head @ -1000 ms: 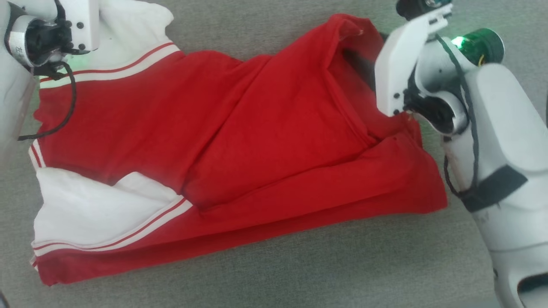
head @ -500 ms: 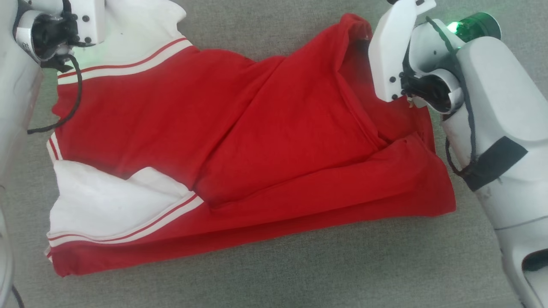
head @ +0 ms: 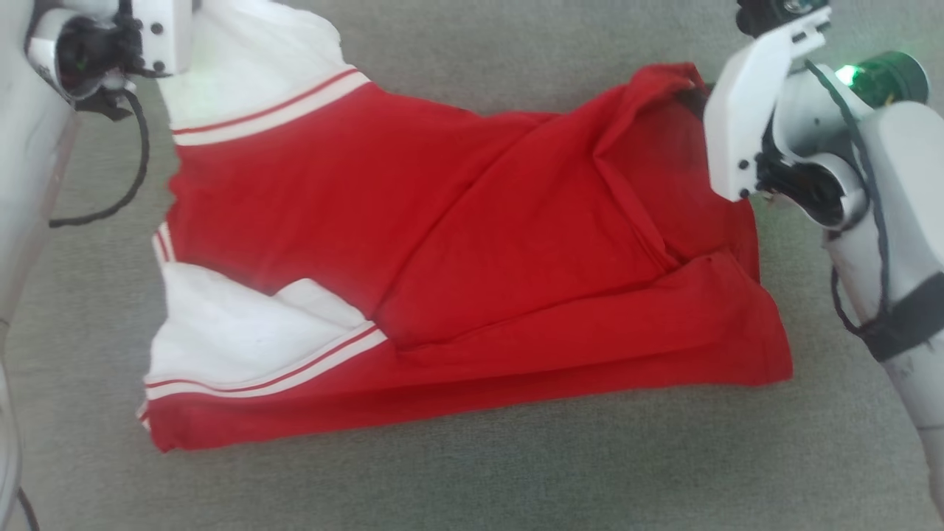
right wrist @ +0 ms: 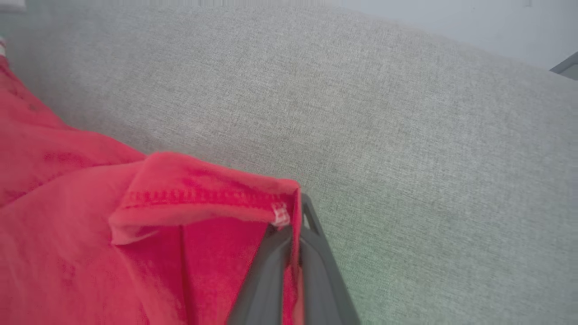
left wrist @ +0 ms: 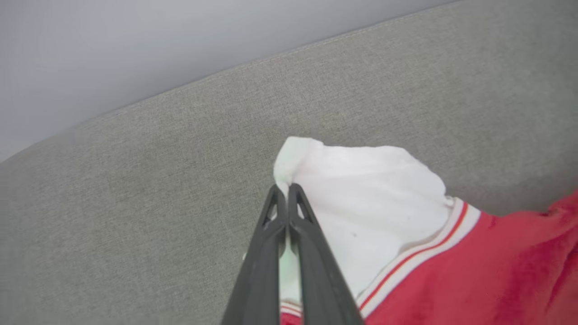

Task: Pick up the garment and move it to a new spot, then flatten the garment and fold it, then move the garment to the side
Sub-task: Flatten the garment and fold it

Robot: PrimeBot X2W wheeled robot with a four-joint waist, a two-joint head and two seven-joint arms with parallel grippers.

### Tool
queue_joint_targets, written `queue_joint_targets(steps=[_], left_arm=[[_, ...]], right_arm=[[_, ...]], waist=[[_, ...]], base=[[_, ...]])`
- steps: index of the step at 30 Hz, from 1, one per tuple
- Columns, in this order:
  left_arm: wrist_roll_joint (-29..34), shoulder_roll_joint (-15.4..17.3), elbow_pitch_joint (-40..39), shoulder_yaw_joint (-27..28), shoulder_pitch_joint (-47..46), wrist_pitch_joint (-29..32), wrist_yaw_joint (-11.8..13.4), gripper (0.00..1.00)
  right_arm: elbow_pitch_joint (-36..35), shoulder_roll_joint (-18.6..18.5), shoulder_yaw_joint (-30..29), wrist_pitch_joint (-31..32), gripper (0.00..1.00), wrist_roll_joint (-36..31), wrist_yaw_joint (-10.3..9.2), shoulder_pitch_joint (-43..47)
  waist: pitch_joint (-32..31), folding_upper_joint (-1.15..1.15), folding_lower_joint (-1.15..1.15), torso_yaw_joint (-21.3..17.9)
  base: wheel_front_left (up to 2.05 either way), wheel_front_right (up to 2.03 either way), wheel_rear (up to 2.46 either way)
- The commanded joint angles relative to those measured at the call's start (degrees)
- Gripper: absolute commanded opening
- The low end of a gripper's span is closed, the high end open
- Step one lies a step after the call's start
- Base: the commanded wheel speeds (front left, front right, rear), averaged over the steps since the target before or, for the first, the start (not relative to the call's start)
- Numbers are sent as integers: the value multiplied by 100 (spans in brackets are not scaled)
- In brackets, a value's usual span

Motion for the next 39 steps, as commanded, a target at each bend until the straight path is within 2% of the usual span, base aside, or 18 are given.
queue_joint_targets(steps=[1,6,10,11,20,26,31,35,39], left_arm=[[18,69,-164,-43,142,98,63,0],[62,266,-967,-161,465,412,322,0],[9,571,-1925,-200,887,711,690,0],[9,571,-1925,-200,887,711,690,0],[-133,1625,-4649,-254,2203,1389,1821,0],[-316,2073,-5919,-321,3089,1539,2431,0],[-451,2182,-6215,-433,3680,1493,2663,0],[-607,2083,-6067,-488,4002,1377,2695,0],[-714,1956,-5712,-487,4185,1221,2608,0]], right_arm=[[-126,-93,-13,-18,0,41,-4,144],[-593,-394,-74,96,0,164,-4,507],[-1095,-645,-111,253,0,261,-3,860],[-1095,-645,-111,253,0,261,-3,860],[-2160,-1175,-372,582,0,516,-3,1859],[-2508,-1307,-639,754,0,679,-3,2610],[-2495,-1198,-803,778,0,700,-3,3122],[-2339,-1048,-825,714,0,647,-3,3311],[-2096,-913,-769,650,0,565,-3,3327]], waist=[[-143,0,0,120],[-360,0,0,306],[-503,0,0,425],[-503,0,0,425],[-728,0,0,562],[-803,0,0,593],[-859,0,0,563],[-891,0,0,514],[-951,0,0,465]], base=[[0,0,0],[0,0,0],[0,0,0],[0,0,0],[0,0,0],[0,0,0],[0,0,0],[0,0,0],[0,0,0]])
